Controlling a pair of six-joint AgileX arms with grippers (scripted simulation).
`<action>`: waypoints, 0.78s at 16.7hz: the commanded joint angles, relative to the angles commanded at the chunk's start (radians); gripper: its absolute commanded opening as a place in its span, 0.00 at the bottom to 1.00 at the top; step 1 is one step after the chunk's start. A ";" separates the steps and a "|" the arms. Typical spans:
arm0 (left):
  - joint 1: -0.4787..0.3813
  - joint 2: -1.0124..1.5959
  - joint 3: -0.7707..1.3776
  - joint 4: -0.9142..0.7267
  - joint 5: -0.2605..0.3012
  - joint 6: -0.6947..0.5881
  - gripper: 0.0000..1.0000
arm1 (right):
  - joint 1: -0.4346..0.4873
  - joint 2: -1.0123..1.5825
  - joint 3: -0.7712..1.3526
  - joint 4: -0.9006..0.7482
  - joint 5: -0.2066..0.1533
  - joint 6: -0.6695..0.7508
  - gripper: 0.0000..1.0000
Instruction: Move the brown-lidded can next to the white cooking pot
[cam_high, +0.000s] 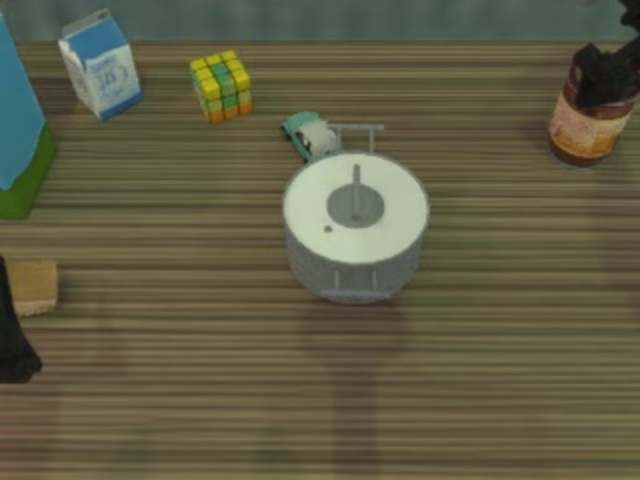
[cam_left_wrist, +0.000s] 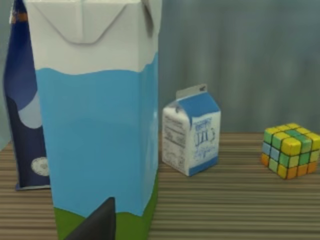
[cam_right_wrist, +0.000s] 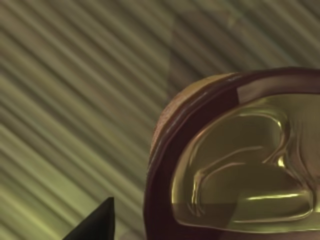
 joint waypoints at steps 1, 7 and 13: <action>0.000 0.000 0.000 0.000 0.000 0.000 1.00 | -0.006 0.005 -0.002 0.002 0.001 0.001 1.00; 0.000 0.000 0.000 0.000 0.000 0.000 1.00 | 0.009 -0.022 -0.141 0.121 0.001 0.008 1.00; 0.000 0.000 0.000 0.000 0.000 0.000 1.00 | 0.019 -0.041 -0.276 0.239 0.004 0.019 1.00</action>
